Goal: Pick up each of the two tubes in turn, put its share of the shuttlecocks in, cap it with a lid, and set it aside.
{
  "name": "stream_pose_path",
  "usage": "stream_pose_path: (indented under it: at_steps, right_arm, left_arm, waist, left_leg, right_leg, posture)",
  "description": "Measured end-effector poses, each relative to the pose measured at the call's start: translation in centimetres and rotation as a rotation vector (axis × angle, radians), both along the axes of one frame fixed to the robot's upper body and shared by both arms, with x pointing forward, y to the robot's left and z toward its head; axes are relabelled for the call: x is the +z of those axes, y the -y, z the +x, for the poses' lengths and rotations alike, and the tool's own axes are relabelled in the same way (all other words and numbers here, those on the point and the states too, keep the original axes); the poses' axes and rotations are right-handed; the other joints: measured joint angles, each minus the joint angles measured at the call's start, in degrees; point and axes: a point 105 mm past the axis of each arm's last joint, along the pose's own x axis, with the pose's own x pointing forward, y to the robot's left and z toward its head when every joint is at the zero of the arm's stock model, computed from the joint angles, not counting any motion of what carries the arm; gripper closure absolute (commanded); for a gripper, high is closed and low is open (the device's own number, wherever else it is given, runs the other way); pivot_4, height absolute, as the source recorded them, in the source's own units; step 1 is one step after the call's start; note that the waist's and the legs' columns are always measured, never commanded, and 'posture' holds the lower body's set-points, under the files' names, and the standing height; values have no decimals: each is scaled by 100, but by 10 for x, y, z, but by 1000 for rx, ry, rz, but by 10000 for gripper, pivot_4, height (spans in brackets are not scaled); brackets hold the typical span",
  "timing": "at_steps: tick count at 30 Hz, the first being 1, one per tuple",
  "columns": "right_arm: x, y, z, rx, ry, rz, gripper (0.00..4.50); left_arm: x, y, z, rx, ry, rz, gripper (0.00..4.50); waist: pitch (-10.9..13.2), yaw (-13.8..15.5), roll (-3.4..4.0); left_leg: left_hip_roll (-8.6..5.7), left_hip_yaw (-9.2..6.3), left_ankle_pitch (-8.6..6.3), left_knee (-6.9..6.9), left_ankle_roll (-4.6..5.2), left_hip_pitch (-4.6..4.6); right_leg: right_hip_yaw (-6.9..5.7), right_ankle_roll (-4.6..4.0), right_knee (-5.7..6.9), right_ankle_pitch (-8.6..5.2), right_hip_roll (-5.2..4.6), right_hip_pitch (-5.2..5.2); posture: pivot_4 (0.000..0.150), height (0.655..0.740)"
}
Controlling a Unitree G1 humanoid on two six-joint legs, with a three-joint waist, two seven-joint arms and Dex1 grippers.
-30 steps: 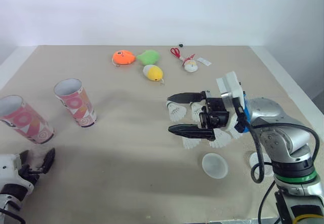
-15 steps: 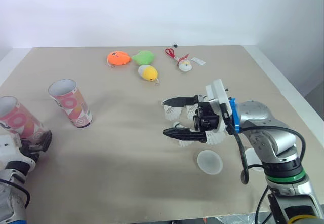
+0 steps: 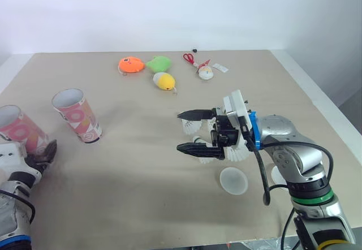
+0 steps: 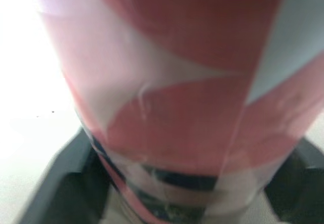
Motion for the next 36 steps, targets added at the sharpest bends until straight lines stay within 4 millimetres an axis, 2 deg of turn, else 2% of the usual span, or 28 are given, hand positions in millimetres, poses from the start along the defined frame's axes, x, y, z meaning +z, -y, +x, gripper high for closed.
stream_pose_path:
  at_steps: [6, 10, 12, 14, 16, 17, 19, 21, 24, 27, 30, 36]
  right_arm:
    - [-3, 0, 1, -30, -24, 5, 0]
    - [-17, 6, -11, -76, -110, 28, 0]
    - [-25, 15, -19, -116, -163, 21, 0]
    - [-38, 28, -28, -182, -222, -17, 0]
    - [-48, 37, -34, -234, -267, -40, 0]
    - [-52, 39, -36, -250, -280, -43, 0]
    - [-56, 43, -40, -289, -292, -45, 0]
    - [-62, 47, -45, -334, -306, -52, 0]
    - [-68, 51, -48, -382, -304, -76, 0]
    - [-85, 55, -52, -445, -323, -141, 0]
    - [-97, 51, -50, -499, -332, -152, 0]
    - [-108, 40, -40, -608, -299, -151, 0]
  left_arm:
    - [-1, -1, -4, -6, -11, 8, 15564]
    - [7, 1, -24, -115, -89, 131, 15564]
    - [16, 8, -38, -251, -170, 228, 15564]
    - [34, 26, -56, -493, -295, 377, 15564]
    - [53, 40, -66, -665, -356, 470, 15564]
    - [62, 45, -68, -723, -370, 496, 15564]
    - [68, 54, -75, -851, -450, 555, 15564]
    - [68, 58, -81, -1015, -633, 671, 15564]
    - [70, 60, -80, -1137, -778, 773, 15564]
    - [77, 70, -61, -1230, -856, 882, 15564]
    - [82, 83, -47, -1295, -832, 920, 15564]
    - [74, 104, -36, -1416, -896, 945, 15564]
  waist:
    - [0, 0, 1]
    - [-2, -5, -4]
    - [-2, -9, -6]
    - [-4, 10, -10]
    - [2, 15, 7]
    - [7, 11, 23]
    - [16, 1, 41]
    - [14, -5, 35]
    - [17, -5, 41]
    - [16, 5, 26]
    - [18, -4, 25]
    - [22, -55, 14]
  left_leg:
    - [1, 3, -2, -1, -4, -1]
    - [13, 7, -27, -3, -31, -11]
    - [17, 9, -38, -5, -34, -26]
    - [20, 0, -44, -10, -41, -38]
    - [24, 3, -48, -14, -45, -30]
    - [28, 15, -48, -15, -45, -27]
    - [50, 50, -48, -17, -44, -21]
    - [71, 69, -49, -17, -46, -20]
    - [78, 87, -49, -24, -46, -20]
    - [81, 98, -49, -32, -46, -22]
    - [83, 124, -50, -44, -47, -19]
    - [89, 140, -58, -42, -39, -22]
  right_leg:
    - [2, -2, -1, -2, -2, -2]
    - [6, -42, -2, -9, 5, -15]
    - [7, -58, 0, -17, 7, -33]
    - [6, -71, -1, -31, 5, -48]
    - [1, -73, 1, -39, 5, -60]
    - [-1, -40, 2, -57, 11, -49]
    - [0, -38, 5, -54, 17, -50]
    - [-2, -45, 8, -52, 50, -58]
    - [2, -48, 13, -51, 68, -68]
    - [1, -51, 13, -55, 77, -72]
    - [16, -48, 10, -55, 77, -77]
    - [59, -17, 12, -45, 118, -83]
  posture:
    - [1500, 7400]
    - [1500, 7400]
    - [1500, 7400]
    - [1500, 7400]
    - [1500, 7400]
    - [1500, 7400]
    - [1500, 7400]
    - [1500, 7400]
    - [1500, 7400]
    - [1500, 7400]
    - [1500, 7400]
    - [1500, 7400]
